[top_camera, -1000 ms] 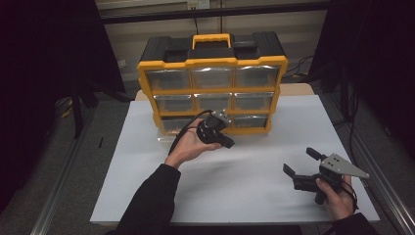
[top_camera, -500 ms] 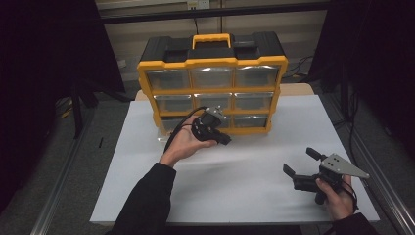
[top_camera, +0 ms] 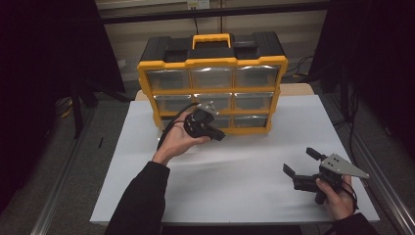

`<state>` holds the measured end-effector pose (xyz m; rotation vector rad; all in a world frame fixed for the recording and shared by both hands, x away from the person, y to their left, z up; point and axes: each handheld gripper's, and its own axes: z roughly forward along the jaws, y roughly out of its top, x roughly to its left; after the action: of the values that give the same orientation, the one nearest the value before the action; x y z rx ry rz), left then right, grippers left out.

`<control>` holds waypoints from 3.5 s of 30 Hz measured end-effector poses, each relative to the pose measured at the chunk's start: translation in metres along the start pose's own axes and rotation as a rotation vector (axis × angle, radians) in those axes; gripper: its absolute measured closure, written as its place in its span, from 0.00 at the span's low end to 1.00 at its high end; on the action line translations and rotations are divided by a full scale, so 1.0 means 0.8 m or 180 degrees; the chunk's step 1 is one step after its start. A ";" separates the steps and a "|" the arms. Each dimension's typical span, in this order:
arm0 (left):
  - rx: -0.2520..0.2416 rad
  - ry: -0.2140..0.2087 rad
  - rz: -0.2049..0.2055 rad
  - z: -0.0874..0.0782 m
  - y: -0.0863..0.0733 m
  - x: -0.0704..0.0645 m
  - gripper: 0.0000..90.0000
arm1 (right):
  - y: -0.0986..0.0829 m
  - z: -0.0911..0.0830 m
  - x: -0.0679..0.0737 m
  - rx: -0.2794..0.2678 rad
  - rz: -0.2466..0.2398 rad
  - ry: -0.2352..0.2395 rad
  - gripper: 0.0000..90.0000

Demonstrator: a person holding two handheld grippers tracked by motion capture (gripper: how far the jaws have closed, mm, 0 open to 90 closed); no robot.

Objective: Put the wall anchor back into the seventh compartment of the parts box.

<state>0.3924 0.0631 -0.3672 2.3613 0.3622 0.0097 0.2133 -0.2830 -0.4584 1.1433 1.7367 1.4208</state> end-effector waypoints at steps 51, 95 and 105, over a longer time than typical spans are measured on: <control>0.0216 0.0393 -0.0198 -0.083 -0.047 0.042 0.94 | 0.000 0.000 0.000 0.0016 0.0000 0.0002 0.00; 0.0976 0.0577 -0.0307 -0.063 -0.073 0.087 0.94 | 0.000 0.000 0.000 0.0024 0.0011 0.0004 0.00; 0.1005 0.0632 -0.0346 -0.061 -0.077 0.089 0.94 | 0.000 0.000 0.000 0.0024 0.0010 0.0004 0.00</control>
<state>0.4391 0.1571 -0.3806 2.6562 0.6275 0.1464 0.2135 -0.2830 -0.4588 1.1498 1.7432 1.4183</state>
